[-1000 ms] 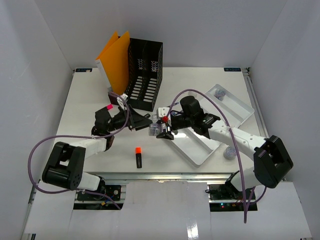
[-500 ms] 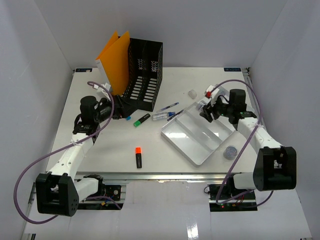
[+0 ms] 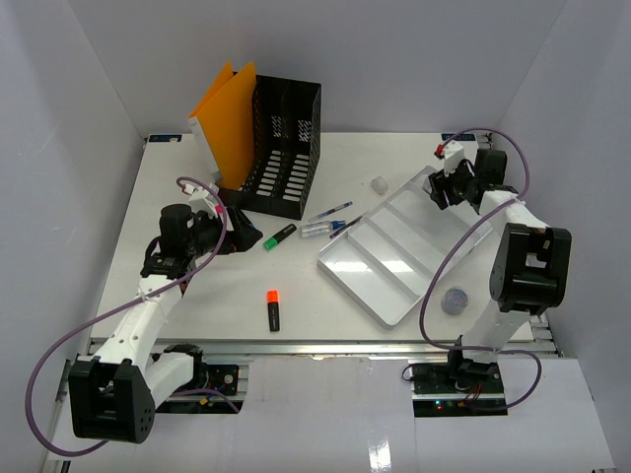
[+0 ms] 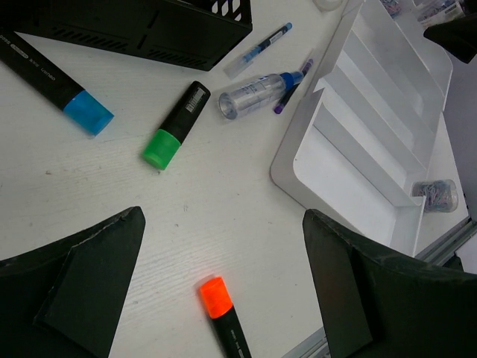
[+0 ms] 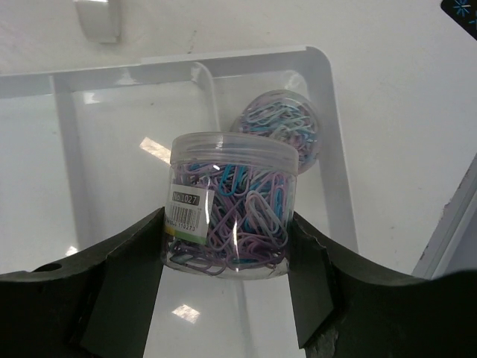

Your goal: Organize the desk

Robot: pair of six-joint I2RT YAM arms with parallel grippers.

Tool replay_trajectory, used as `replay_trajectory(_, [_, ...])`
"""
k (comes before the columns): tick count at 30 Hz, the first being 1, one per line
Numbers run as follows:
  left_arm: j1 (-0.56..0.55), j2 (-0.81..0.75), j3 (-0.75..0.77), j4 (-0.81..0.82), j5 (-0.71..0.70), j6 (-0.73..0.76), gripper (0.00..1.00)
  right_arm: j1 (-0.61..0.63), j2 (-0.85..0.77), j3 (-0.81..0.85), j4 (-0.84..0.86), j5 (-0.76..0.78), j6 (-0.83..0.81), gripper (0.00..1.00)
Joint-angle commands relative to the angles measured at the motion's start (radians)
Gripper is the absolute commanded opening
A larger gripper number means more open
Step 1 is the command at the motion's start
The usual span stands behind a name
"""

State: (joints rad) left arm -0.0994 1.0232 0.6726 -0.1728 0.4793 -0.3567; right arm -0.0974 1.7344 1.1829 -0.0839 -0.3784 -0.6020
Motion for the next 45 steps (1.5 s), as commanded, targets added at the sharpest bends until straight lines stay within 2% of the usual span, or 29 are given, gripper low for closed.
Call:
replay_trajectory(1, [0.006, -0.035, -0.013, -0.02, -0.027, 0.027, 0.98, -0.053, 0.043, 0.093, 0.018, 0.018, -0.011, 0.34])
replay_trajectory(7, [0.007, -0.034, -0.011, -0.022, -0.018, 0.025, 0.98, -0.096, 0.058, 0.088, -0.009, -0.018, -0.055, 0.4])
replay_trajectory(14, [0.007, -0.035, -0.01, -0.021, -0.011, 0.024, 0.98, -0.113, 0.109, 0.122, -0.06, -0.027, -0.09, 0.63])
replay_trajectory(16, [0.007, -0.037, -0.01, -0.022, -0.011, 0.024, 0.98, -0.114, 0.126, 0.133, -0.063, -0.007, -0.086, 0.74])
replay_trajectory(19, [0.007, -0.042, -0.013, -0.022, -0.009, 0.024, 0.98, -0.116, 0.128, 0.142, -0.063, 0.005, -0.074, 0.84])
replay_trajectory(24, [0.007, -0.051, -0.015, -0.022, 0.009, 0.024, 0.98, -0.116, 0.049, 0.127, -0.081, -0.006, -0.069, 0.93])
replay_trajectory(27, [0.007, -0.056, -0.015, -0.023, 0.014, 0.022, 0.98, -0.116, 0.0, 0.141, -0.238, -0.095, -0.096, 0.94])
replay_trajectory(30, [0.007, -0.073, -0.015, -0.037, -0.004, 0.018, 0.98, -0.114, -0.028, 0.208, -0.591, -0.249, -0.205, 0.92])
replay_trajectory(32, [0.007, -0.106, -0.02, -0.047, -0.043, -0.001, 0.98, -0.11, -0.086, 0.181, -0.756, -0.275, -0.28, 0.9])
replay_trajectory(35, [0.007, -0.133, -0.026, -0.05, -0.068, -0.007, 0.98, -0.11, -0.184, 0.048, -0.868, -0.182, -0.354, 0.91])
replay_trajectory(40, [0.007, -0.143, -0.029, -0.038, -0.029, -0.01, 0.98, -0.111, -0.367, -0.102, -1.024, -0.024, -0.498, 0.94])
replay_trajectory(43, [0.007, -0.149, -0.03, -0.036, -0.018, -0.011, 0.98, -0.111, -0.444, -0.175, -1.068, 0.061, -0.559, 0.97])
replay_trajectory(45, [0.007, -0.155, -0.033, -0.035, -0.019, -0.011, 0.98, -0.109, -0.493, -0.219, -1.064, 0.079, -0.589, 0.97])
